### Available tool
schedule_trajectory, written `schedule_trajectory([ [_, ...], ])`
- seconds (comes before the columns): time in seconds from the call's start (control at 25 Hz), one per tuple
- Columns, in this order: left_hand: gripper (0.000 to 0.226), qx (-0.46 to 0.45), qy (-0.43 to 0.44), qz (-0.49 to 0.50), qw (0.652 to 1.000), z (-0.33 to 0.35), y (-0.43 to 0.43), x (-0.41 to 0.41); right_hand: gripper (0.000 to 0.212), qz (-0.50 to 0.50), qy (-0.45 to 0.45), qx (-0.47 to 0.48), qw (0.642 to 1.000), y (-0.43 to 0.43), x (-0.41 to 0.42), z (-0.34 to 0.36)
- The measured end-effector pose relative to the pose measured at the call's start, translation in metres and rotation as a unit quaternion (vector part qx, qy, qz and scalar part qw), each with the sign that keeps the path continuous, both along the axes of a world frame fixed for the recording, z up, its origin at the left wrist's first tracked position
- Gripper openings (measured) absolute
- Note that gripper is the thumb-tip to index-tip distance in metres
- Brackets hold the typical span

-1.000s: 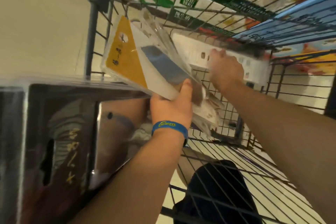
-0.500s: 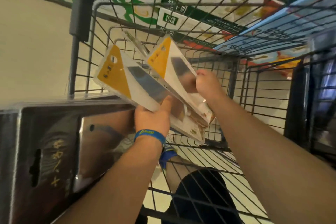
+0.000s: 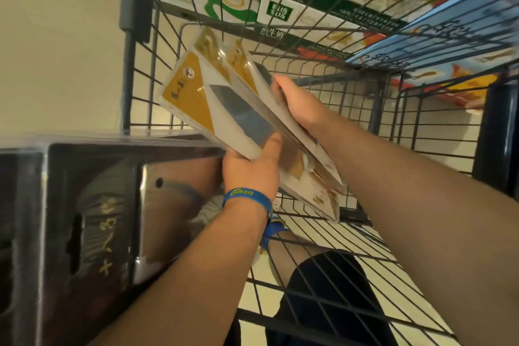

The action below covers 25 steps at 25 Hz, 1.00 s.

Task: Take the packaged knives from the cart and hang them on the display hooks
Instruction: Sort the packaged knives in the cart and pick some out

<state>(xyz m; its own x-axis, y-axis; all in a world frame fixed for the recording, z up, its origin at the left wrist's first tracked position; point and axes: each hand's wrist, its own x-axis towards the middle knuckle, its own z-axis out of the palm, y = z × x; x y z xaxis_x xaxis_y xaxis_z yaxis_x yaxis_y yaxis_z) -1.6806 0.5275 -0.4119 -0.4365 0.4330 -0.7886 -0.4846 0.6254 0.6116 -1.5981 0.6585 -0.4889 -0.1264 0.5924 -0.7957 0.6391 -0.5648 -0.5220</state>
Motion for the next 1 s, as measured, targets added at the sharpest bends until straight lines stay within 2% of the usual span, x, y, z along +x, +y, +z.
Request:
schedule_trajectory([
  [0.08,0.016,-0.013,-0.002,0.007,1.0,0.002,-0.004,-0.002,0.065,0.024,0.002,0.036,0.999,-0.006,0.008,0.005],
  [0.16,0.026,-0.017,0.005,-0.004,1.0,0.007,-0.01,0.0,0.075,-0.008,-0.02,0.062,0.998,-0.014,0.025,0.016],
  [0.24,0.021,-0.022,0.023,-0.008,0.999,0.012,-0.013,0.001,0.067,-0.11,-0.053,0.057,0.991,-0.02,0.047,0.035],
  [0.32,0.017,-0.028,0.046,-0.006,0.999,0.018,-0.013,-0.001,0.053,-0.199,-0.029,0.038,0.979,-0.029,0.063,0.051],
  [0.4,0.018,-0.03,0.06,-0.019,0.998,0.023,-0.009,-0.001,0.05,-0.244,0.008,0.026,0.969,-0.038,0.074,0.061],
  [0.52,0.019,-0.034,0.083,-0.028,0.996,0.028,0.002,-0.001,0.046,-0.198,0.06,0.017,0.978,-0.045,0.078,0.07],
  [0.64,0.015,-0.019,0.051,-0.024,0.998,0.027,0.015,-0.007,0.047,-0.195,0.067,0.024,0.978,-0.045,0.077,0.064],
  [0.8,0.009,0.089,0.014,-0.157,0.983,0.034,0.016,0.002,0.056,-0.21,0.051,0.039,0.976,-0.043,0.072,0.051],
  [0.88,0.011,0.12,0.019,-0.206,0.971,0.041,0.01,0.012,0.057,-0.23,0.074,0.033,0.97,-0.04,0.072,0.052],
  [0.96,0.004,0.104,0.039,-0.183,0.977,0.045,0.008,0.017,0.054,-0.248,0.086,0.033,0.964,-0.037,0.074,0.059],
  [1.0,0.008,0.085,0.06,-0.166,0.981,0.046,0.011,0.017,0.054,-0.244,0.081,0.035,0.966,-0.036,0.076,0.062],
])
